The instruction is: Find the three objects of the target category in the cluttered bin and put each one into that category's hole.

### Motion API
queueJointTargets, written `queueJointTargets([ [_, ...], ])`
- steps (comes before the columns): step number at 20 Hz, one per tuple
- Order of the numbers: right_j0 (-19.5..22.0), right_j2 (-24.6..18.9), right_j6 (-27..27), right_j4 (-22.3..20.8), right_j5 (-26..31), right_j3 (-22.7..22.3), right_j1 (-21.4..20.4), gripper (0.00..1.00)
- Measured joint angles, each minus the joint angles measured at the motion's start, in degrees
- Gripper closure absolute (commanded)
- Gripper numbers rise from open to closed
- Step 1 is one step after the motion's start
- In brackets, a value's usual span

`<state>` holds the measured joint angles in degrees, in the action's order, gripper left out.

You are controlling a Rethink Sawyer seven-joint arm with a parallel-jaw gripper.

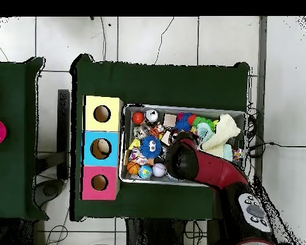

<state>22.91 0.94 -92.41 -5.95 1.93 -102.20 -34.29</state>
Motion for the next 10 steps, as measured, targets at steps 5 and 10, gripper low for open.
queueJointTargets([
  [5, 0.1, -0.5, 0.0, 0.0, 0.0, 0.0, -0.1, 0.00],
  [10, 0.4, -1.4, 0.0, 0.0, 0.0, 0.0, 0.5, 0.00],
])
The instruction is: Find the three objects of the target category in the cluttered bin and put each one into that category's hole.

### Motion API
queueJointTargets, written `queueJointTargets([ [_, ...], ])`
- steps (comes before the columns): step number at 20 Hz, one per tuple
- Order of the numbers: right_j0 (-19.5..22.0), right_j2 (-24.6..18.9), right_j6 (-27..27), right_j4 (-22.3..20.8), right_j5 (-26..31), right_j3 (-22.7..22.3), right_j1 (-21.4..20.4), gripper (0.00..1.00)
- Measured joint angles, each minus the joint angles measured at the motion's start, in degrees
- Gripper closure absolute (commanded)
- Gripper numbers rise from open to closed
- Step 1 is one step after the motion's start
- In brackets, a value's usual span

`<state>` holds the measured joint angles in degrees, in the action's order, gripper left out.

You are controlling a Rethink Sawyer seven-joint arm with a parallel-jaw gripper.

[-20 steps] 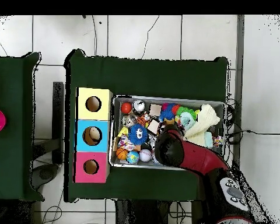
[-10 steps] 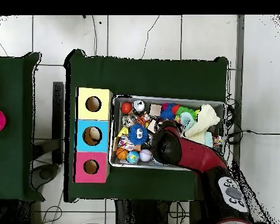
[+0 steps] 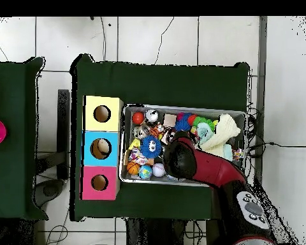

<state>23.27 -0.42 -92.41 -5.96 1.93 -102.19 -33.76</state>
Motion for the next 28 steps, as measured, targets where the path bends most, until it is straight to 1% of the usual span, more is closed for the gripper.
queueJointTargets([
  [7, 0.6, -0.7, 0.0, 0.0, 0.0, 0.0, 1.6, 0.00],
  [16, 0.8, -0.8, 0.0, 0.0, 0.0, 0.0, 2.0, 0.00],
  [21, 0.2, -0.2, 0.0, -0.1, 0.0, 0.0, 2.0, 0.00],
  [28, -0.2, 1.2, 0.0, -1.3, 0.3, 0.0, 1.9, 0.00],
])
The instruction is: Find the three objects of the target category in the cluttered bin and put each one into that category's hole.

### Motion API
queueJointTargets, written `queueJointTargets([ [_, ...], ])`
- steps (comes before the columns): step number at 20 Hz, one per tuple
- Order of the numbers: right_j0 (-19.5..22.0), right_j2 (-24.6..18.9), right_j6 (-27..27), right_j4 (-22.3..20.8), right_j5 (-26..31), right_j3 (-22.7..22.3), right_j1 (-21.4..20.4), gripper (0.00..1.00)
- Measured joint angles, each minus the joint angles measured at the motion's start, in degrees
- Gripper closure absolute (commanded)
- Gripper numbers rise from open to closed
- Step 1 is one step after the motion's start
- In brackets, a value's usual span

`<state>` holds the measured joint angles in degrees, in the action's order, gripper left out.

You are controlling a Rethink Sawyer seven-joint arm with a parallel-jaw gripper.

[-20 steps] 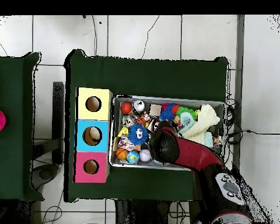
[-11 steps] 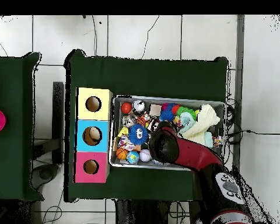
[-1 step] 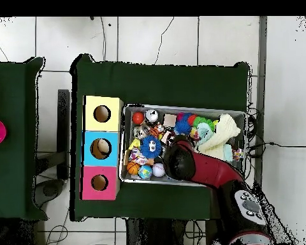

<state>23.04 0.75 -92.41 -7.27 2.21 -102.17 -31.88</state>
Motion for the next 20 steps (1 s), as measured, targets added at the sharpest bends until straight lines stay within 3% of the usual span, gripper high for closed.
queueJointTargets([
  [20, -0.2, 2.0, 0.0, -1.8, 3.2, 0.2, -1.3, 0.00],
])
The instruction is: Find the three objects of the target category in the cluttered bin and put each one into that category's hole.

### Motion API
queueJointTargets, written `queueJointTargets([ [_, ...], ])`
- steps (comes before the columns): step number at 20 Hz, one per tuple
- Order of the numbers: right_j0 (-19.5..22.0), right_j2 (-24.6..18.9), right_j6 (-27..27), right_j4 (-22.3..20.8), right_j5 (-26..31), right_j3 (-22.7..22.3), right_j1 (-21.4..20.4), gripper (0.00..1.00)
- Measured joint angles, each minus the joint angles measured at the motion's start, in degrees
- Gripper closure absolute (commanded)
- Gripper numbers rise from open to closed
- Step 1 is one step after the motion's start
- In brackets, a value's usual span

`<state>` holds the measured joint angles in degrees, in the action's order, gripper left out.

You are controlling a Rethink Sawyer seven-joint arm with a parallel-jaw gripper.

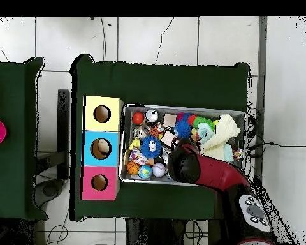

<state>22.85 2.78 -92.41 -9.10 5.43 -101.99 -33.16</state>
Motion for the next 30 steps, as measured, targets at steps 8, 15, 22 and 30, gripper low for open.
queueJointTargets([
  [8, 0.0, 0.2, 0.0, 0.0, 0.2, 0.0, -0.2, 0.00],
  [15, 0.0, 0.4, 0.0, -0.2, 0.2, 0.4, 0.7, 0.00],
  [22, 0.0, 0.4, 0.0, -1.7, -0.4, 1.5, 3.4, 0.00],
  [30, 0.9, 0.3, 0.0, -3.2, -2.8, 2.3, 5.9, 0.00],
])
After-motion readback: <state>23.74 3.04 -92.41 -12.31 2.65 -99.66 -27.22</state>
